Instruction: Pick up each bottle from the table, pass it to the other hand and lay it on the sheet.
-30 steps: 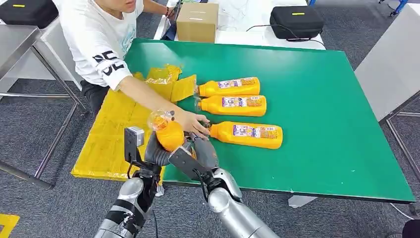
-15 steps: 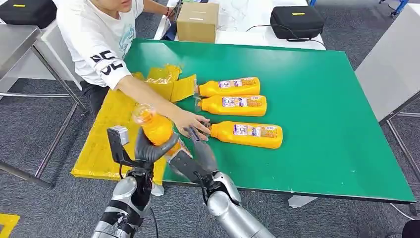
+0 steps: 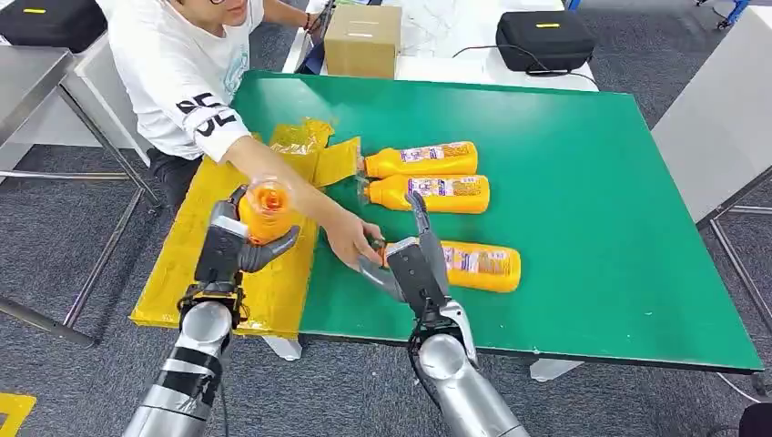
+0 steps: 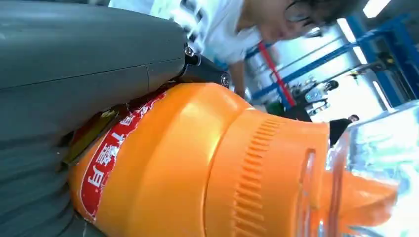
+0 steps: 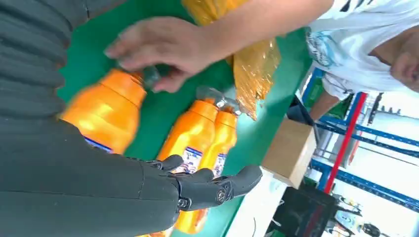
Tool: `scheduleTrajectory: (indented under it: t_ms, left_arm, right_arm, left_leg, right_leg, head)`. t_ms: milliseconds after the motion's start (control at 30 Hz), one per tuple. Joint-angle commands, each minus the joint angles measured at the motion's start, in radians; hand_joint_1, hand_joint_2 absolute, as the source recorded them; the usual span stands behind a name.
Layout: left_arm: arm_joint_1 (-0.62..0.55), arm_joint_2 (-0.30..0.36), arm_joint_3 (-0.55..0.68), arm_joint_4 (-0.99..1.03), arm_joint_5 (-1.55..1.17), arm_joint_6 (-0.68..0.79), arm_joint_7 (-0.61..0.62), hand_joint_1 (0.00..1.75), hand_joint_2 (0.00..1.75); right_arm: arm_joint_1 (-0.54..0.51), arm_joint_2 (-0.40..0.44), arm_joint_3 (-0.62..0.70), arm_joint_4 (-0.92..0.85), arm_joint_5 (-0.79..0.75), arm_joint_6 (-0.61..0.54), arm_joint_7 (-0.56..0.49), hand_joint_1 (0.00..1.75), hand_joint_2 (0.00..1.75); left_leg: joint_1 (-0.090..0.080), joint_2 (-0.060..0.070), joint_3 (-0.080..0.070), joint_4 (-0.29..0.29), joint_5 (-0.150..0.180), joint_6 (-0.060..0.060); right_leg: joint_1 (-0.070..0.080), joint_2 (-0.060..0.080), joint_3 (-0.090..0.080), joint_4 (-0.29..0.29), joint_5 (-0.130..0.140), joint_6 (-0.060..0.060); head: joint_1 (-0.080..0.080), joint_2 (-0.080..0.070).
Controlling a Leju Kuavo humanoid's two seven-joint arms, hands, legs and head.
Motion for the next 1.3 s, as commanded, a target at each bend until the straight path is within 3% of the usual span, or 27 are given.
scheduleTrajectory:
  t_ms: [33,233,467,567,1033,1300]
  left_arm:
    - [-0.126,0.117,-0.047,0.179,-0.18,0.003,0.006,1.75,1.75]
    - [-0.126,0.11,-0.039,0.183,-0.185,-0.001,-0.003,1.75,1.75]
    - [-0.252,0.256,-0.177,0.515,-0.507,0.003,0.011,1.75,1.75]
    - [-0.292,0.282,-0.182,0.655,-0.553,0.037,0.017,1.75,1.75]
    - [-0.304,0.284,-0.138,0.764,-0.599,0.094,0.084,1.75,1.75]
    - [-0.318,0.289,-0.192,0.837,-0.726,0.103,0.164,1.75,1.75]
  right_arm:
    - [-0.021,-0.024,-0.042,-0.03,-0.01,0.026,-0.012,0.0,1.75]
    - [-0.021,-0.025,-0.041,-0.032,-0.012,0.029,-0.013,0.0,1.75]
    - [-0.037,-0.032,-0.033,-0.059,-0.054,0.063,-0.03,0.0,1.75]
    - [-0.042,-0.032,-0.029,-0.043,-0.06,0.077,-0.033,0.0,1.75]
    - [-0.072,-0.023,-0.009,0.006,-0.069,0.093,-0.035,0.0,1.75]
    - [-0.097,-0.012,0.005,0.041,-0.073,0.107,-0.035,0.0,1.75]
  left_leg:
    - [0.001,-0.001,0.006,-0.001,-0.002,-0.001]
    - [0.001,-0.001,0.006,-0.001,-0.002,-0.001]
    - [0.0,-0.001,0.005,-0.001,-0.001,-0.001]
    - [0.001,0.001,0.006,-0.001,-0.001,-0.001]
    - [0.001,0.001,0.007,0.0,-0.002,-0.002]
    - [0.0,0.001,0.003,-0.001,0.0,-0.001]
  right_leg:
    - [0.001,-0.001,0.006,0.0,-0.002,-0.002]
    - [0.001,-0.001,0.006,0.0,-0.003,-0.001]
    - [0.0,-0.001,0.005,0.0,-0.002,-0.002]
    - [0.001,0.001,0.005,0.0,-0.001,-0.002]
    - [0.001,0.001,0.006,0.001,-0.002,-0.002]
    - [0.0,0.001,0.003,0.001,-0.001,-0.001]
  head:
    - [0.0,0.0]
    - [0.0,0.0]
    - [0.0,0.0]
    - [0.0,0.0]
    - [0.0,0.0]
    - [0.0,0.0]
